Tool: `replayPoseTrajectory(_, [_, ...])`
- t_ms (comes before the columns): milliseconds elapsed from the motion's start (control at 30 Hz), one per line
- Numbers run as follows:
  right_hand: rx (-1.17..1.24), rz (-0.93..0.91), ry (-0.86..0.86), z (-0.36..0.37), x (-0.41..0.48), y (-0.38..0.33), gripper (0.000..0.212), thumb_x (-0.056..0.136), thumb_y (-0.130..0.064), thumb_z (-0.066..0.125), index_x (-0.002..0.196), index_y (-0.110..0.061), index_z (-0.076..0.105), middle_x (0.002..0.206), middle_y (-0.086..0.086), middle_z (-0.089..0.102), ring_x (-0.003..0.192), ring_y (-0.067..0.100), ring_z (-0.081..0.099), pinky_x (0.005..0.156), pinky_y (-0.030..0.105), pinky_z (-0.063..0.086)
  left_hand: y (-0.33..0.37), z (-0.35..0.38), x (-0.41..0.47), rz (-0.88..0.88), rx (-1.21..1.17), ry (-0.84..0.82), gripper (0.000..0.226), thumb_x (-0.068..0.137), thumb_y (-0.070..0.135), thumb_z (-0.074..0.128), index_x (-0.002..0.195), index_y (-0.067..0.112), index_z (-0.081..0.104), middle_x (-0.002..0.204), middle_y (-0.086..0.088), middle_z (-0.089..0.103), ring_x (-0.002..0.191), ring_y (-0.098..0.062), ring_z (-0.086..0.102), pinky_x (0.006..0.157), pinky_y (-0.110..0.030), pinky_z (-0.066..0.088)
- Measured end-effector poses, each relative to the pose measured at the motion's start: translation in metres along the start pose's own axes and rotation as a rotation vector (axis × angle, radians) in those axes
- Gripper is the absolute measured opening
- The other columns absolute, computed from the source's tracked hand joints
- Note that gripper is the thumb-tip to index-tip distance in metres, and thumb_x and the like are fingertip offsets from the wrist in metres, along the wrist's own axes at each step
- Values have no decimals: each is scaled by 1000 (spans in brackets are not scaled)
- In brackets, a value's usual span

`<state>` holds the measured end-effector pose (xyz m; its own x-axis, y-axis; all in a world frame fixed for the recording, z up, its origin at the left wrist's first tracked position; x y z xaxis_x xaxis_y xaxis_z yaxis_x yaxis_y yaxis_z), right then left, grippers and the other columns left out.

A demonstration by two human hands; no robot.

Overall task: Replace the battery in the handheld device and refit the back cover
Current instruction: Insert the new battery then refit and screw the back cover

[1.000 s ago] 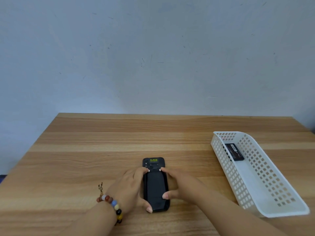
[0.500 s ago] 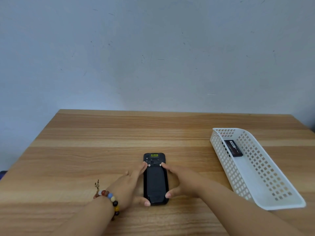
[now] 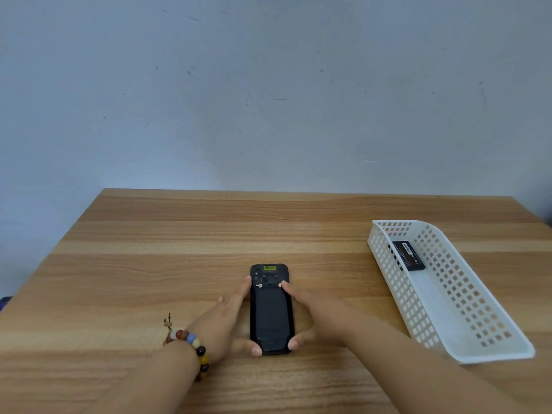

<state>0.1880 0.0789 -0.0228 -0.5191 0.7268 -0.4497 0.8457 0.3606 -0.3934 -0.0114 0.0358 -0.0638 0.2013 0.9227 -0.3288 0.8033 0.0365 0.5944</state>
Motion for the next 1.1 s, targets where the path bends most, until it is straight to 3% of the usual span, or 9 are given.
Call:
replayPoseTrajectory(100, [-28,-36,2,-2,-2,-2,106,73,-40,75,148,-35,1,159,-13,-1,145,12,12,116,31,18,3,-1,-2,0,-3,2,123,59,57,72,137,35,-20,153,9,1,138,-31,-2,113,-41,12])
replayPoseTrajectory(167, [-38,-36,-4,-1,-2,-3,106,74,-40,74,148,-35,-1,158,-17,-5,145,12,11,116,31,18,6,-2,-3,-3,3,-7,124,57,58,69,139,31,-19,152,9,0,138,-31,-3,112,-41,11])
replayPoseTrajectory(333, [-33,-32,-10,0,-3,-3,105,75,-40,73,148,-35,-2,157,-19,-5,145,10,11,115,31,19,11,-3,-4,18,22,1,121,64,51,71,139,26,-22,147,17,-3,137,-26,-3,112,-35,7])
replayPoseTrajectory(467, [-11,-27,-11,1,-2,-3,105,75,-39,74,148,-37,-2,157,-20,-5,145,9,11,115,32,20,7,-2,-2,-15,32,-29,121,64,54,71,139,30,-20,152,9,-2,137,-33,-2,112,-39,11])
replayPoseTrajectory(800, [-20,-22,-24,1,-2,-3,106,75,-39,73,148,-36,-3,157,-20,-6,145,10,12,116,32,21,9,-2,-2,-56,94,-56,118,67,53,70,137,34,-23,153,-8,14,138,-32,8,111,-43,22])
replayPoseTrajectory(1100, [-2,-10,-44,0,-3,-4,106,76,-38,73,148,-36,-5,157,-18,-8,145,12,10,117,35,20,13,-6,-3,-21,76,-50,116,68,49,72,139,32,-18,149,-8,26,130,-21,33,106,-32,30])
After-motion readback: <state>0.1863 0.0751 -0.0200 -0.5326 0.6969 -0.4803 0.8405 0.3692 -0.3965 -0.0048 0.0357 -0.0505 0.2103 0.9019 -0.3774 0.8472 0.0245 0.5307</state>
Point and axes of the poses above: each hand's wrist, its own x-axis towards the middle knuckle, its own z-axis out of the palm, y = z × x, the point moved 2 cm from there along x, towards the middle knuckle
